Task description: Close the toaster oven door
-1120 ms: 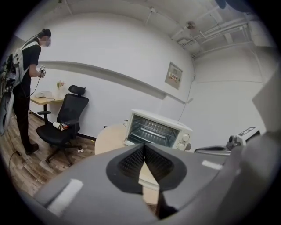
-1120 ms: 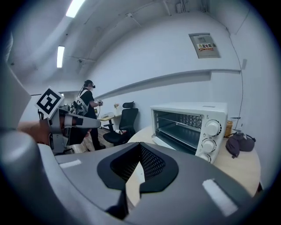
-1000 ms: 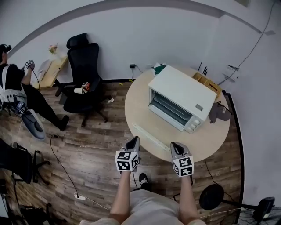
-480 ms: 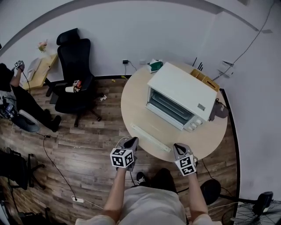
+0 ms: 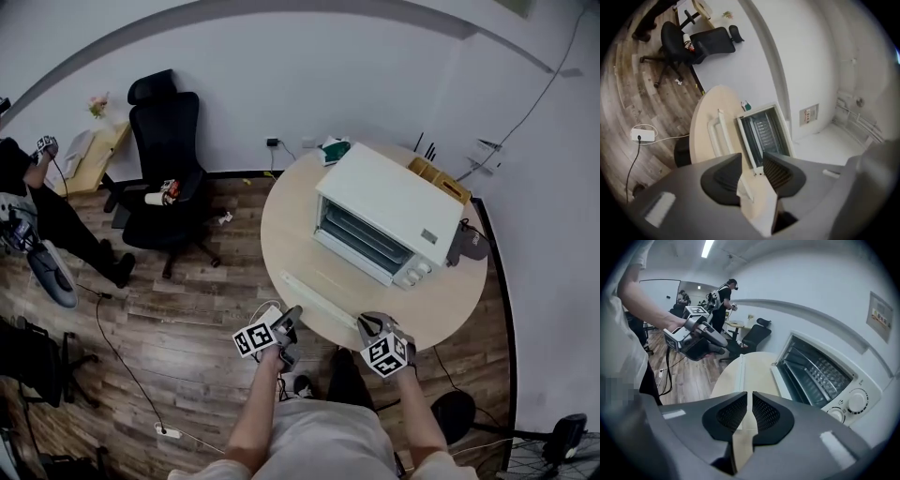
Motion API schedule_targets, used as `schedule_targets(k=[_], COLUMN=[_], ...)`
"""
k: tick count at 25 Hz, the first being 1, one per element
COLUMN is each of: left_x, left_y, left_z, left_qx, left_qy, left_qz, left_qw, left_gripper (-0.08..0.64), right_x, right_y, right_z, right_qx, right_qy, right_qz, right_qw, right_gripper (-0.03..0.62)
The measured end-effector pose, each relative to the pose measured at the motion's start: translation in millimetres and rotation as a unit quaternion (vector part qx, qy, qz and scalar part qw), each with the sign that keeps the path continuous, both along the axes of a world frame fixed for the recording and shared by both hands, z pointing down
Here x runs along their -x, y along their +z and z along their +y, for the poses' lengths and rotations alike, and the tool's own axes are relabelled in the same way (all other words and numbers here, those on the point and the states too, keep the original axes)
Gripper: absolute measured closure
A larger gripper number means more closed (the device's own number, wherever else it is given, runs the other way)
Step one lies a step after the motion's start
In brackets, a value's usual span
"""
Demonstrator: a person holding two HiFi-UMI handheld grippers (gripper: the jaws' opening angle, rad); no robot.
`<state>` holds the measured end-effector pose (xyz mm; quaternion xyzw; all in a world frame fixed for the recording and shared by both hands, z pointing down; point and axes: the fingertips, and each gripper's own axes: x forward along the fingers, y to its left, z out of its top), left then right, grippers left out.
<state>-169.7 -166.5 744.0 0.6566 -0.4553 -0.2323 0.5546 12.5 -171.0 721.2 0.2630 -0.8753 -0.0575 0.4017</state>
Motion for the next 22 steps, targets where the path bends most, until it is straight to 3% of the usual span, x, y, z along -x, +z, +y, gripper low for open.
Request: schedule_targets(k=[6,9,14,22], left_x=[-13.9,-17.0,-23.5,-17.4], left_y=[23.8,30.9,30.3,19.5], left_z=[5.9,10.5,15.5,21.0], left_qx=[0.035,0.05,0.049,0.038], left_qy=[-0.002,-0.007,-0.008,-0.037], left_qz=[-0.011,-0.015,-0.004,0.014], left_qw=[0.9993,0.9986,0.9988,0.9985], left_gripper=[0.382,0.382,0.382,0.382], right_x=[-2.9,-6.4,-10.8,-11.4], right_y=[33.9,48.4,74.6,98.5], right_z=[11.9,20.9,24.3,18.2], right_qx=[0.014,-0.008,-0.057,-0.061], right_qy=[-0.025,-0.048,-0.068,-0.058], right_qz=[0.051,0.099,0.178,0.221], right_qw=[0.998,0.994,0.98,0.972], right_gripper=[0.51,0.483,0.471,0.474])
